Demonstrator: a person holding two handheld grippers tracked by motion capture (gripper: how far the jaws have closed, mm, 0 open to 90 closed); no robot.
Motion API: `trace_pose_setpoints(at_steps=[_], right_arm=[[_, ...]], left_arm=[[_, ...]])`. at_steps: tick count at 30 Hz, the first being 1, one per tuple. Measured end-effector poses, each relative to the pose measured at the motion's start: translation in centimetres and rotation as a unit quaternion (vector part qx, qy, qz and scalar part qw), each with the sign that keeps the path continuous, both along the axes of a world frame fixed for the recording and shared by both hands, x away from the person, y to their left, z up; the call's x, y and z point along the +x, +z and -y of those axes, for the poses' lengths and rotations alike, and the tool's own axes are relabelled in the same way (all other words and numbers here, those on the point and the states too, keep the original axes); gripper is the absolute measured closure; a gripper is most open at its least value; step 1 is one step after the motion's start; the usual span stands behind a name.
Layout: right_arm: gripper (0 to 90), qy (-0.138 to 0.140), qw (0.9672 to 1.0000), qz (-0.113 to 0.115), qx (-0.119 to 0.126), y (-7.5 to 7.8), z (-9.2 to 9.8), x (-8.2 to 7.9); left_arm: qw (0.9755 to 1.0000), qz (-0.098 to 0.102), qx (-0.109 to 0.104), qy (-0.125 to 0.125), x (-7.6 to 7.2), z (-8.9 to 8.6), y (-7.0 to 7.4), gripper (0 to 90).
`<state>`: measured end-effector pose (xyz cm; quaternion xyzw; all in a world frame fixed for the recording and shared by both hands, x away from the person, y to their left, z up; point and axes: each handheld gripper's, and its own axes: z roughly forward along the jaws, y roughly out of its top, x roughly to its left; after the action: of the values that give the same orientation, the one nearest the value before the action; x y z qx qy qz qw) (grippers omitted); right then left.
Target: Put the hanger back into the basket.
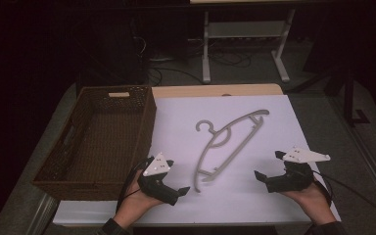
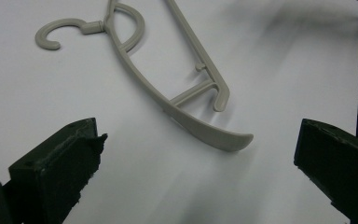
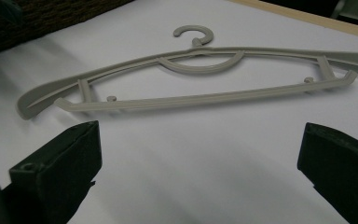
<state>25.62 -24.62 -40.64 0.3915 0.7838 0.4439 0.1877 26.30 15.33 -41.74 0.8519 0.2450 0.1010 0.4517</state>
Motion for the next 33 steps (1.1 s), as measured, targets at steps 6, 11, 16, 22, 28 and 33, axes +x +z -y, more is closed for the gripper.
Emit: trace_pose_setpoints(at_steps=[6, 11, 16, 22, 28, 33], right_arm=[[0.0, 0.002, 1.0000, -0.003, -0.005, -0.1, -0.2, 0.7], [0.0, 0.005, 1.0000, -0.005, -0.001, 0.0, -0.4, 1.6], [0.0, 0.015, 0.9998, -0.015, -0.001, 0.3, -0.6, 2.4], [3.9, 0.022, 0.9996, -0.016, -0.002, 0.4, -1.0, 3.3], [9.3, 0.029, 0.9994, -0.018, -0.006, 0.3, -1.5, 4.7], [13.6, 0.033, 0.9993, -0.020, -0.003, 0.3, -1.8, 5.5]], left_arm=[[1.0000, -0.001, -0.001, 0.001, 0.0, 0.0, 0.0, 0.0], [1.0000, -0.002, -0.002, 0.001, 0.0, 0.0, 0.0, 0.0], [1.0000, -0.002, -0.001, 0.001, 0.0, 0.0, 0.0, 0.0], [1.0000, -0.001, 0.000, 0.002, 0.1, 0.0, 0.0, 0.0], [1.0000, -0.003, -0.001, 0.003, 0.1, 0.0, -0.1, 0.0], [1.0000, -0.003, 0.000, 0.004, 0.1, 0.0, -0.1, 0.1]])
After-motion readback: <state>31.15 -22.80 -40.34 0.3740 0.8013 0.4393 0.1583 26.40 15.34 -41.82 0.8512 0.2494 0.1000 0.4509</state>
